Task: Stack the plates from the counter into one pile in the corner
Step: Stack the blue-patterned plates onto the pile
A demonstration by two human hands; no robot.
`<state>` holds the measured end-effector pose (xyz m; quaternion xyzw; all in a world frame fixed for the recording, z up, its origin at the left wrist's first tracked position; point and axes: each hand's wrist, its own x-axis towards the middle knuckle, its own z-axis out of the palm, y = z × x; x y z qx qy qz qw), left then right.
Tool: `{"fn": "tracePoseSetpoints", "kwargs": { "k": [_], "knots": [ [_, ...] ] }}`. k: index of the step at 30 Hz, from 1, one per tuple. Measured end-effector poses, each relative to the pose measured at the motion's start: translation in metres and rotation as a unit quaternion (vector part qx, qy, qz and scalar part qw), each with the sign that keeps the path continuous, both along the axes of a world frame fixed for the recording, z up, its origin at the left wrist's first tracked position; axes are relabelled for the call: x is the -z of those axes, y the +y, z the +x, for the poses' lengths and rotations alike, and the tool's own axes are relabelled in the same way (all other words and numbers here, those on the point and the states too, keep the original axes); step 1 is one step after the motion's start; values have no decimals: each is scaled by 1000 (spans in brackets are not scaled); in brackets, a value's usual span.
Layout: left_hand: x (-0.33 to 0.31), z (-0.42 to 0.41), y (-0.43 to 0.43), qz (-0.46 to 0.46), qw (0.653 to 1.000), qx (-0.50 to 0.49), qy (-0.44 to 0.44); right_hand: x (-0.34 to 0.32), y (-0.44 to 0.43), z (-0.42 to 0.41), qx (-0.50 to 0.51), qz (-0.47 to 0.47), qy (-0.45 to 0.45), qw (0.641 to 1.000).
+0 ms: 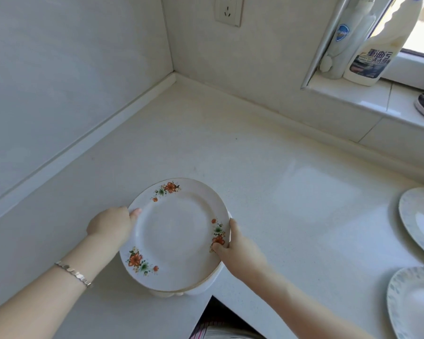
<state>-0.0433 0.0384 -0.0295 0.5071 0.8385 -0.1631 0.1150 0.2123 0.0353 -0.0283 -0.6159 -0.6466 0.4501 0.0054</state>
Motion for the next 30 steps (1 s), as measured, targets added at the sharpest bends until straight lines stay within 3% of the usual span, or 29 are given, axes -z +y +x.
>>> {"fn": "tracePoseSetpoints", "kwargs": {
  "k": [3,5,6,8,10,12,14,21,25,30],
  "knots": [
    [-3,-1,0,5,999,-37,-25,0,13,2,30,-20,36,999],
    [3,-2,-4,78,973,-125,-178,3,22,4,109,-57,132,984],
    [6,0,-7,122,934,-180,-284,5,26,4,149,-72,188,968],
    [11,7,-13,191,819,-264,-473,14,29,4,193,-94,277,937],
    [11,16,-24,212,730,-321,-564,27,26,-1,205,-106,331,915],
    [17,15,-34,222,688,-346,-599,39,19,-8,207,-105,363,903],
    [23,11,-39,223,672,-350,-613,51,14,-11,211,-110,385,892],
    [27,11,-39,229,677,-312,-626,51,11,-8,192,-115,396,890],
    [13,-7,-22,217,732,-275,-585,48,14,-8,181,-114,361,908],
    [-7,-8,53,104,827,-193,-518,51,11,-14,278,-166,365,873]
  ]
}}
